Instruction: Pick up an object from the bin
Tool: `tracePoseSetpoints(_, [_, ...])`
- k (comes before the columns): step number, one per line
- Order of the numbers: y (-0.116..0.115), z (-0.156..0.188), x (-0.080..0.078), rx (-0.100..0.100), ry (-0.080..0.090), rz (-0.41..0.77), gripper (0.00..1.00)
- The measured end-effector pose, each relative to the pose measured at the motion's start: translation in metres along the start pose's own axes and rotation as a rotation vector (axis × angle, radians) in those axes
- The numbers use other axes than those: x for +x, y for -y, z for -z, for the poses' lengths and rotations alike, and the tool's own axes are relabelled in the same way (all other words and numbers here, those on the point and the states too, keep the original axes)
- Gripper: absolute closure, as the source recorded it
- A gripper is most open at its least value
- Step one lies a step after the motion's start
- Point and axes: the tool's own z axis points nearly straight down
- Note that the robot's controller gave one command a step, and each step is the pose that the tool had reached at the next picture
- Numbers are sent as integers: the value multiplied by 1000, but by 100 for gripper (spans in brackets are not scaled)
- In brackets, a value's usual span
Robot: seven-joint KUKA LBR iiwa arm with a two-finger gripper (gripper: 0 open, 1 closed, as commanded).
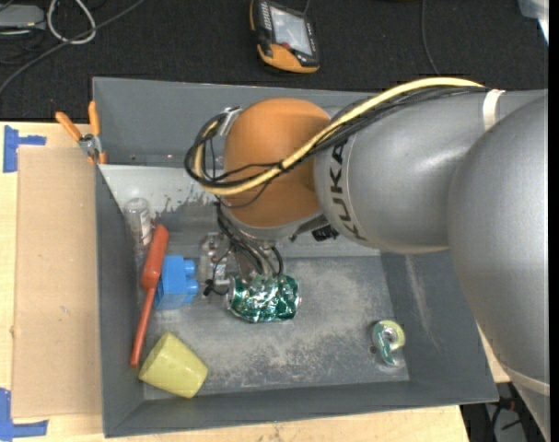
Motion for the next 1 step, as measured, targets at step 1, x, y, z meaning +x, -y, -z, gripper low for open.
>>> tracePoseSetpoints(1, [15,-61,42,1,-6,30,100])
